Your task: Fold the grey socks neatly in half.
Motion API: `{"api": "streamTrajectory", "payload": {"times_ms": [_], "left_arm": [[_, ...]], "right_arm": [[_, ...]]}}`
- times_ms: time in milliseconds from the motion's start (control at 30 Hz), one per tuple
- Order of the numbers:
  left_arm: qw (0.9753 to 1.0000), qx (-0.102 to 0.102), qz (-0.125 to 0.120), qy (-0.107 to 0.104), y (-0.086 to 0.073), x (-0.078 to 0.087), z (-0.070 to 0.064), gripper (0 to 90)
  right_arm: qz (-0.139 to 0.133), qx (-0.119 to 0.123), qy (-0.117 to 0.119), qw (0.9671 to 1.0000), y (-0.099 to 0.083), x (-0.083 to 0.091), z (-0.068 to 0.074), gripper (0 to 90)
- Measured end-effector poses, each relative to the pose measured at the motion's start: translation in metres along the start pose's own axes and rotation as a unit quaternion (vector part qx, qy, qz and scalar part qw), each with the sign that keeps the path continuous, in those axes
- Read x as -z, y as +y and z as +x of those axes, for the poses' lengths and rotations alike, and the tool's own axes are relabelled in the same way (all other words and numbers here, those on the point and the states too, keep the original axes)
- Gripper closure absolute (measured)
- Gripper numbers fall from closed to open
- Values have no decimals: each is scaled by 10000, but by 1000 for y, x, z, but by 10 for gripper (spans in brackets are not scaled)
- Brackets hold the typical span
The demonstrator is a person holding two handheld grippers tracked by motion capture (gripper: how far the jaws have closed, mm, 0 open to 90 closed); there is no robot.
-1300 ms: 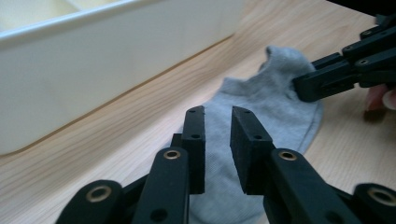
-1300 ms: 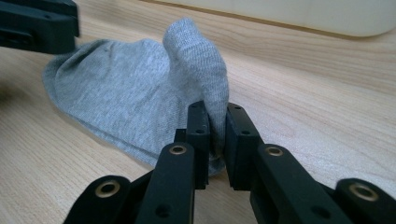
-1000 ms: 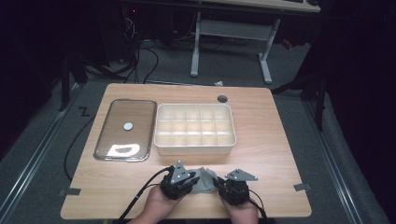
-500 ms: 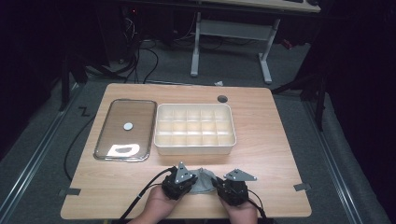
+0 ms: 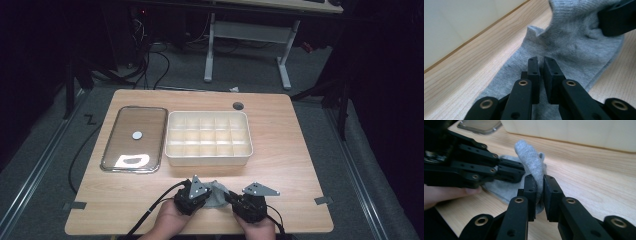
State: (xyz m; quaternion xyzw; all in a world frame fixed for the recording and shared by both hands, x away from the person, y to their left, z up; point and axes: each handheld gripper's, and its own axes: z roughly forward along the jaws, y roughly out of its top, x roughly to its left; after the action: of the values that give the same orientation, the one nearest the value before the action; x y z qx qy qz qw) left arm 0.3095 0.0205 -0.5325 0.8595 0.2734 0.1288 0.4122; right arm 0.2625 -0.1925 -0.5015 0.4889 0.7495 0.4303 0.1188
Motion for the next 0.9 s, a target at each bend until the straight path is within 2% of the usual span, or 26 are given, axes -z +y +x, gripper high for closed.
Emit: {"api": "streamTrajectory", "payload": {"times_ms": [200,300,400,567,633,733,867,900], "left_arm": [[10000,-8,-1,16,0,0,0,837],[10000,43,-2,-9,0,0,1,836],[10000,32,-7,18,0,0,0,826],[10000,71,-20,-10,0,0,1,809],[9999,106,-77,-25,0,1,1,778],[9993,217,-320,-9,-2,7,4,747],[9968,391,-699,22,-1,25,11,710],[9968,391,-699,22,-1,25,11,700]], "right_arm": [[-124,86,129,9998,10,1,9,830],[-216,148,117,9996,14,2,13,862],[-172,185,36,9997,16,0,14,865],[-166,114,14,9998,15,-1,14,870],[-153,105,14,9998,14,-1,13,869],[-154,127,2,9998,15,-1,12,870],[-158,136,-35,9998,15,0,11,869],[-158,136,-35,9998,15,0,11,869]]}}
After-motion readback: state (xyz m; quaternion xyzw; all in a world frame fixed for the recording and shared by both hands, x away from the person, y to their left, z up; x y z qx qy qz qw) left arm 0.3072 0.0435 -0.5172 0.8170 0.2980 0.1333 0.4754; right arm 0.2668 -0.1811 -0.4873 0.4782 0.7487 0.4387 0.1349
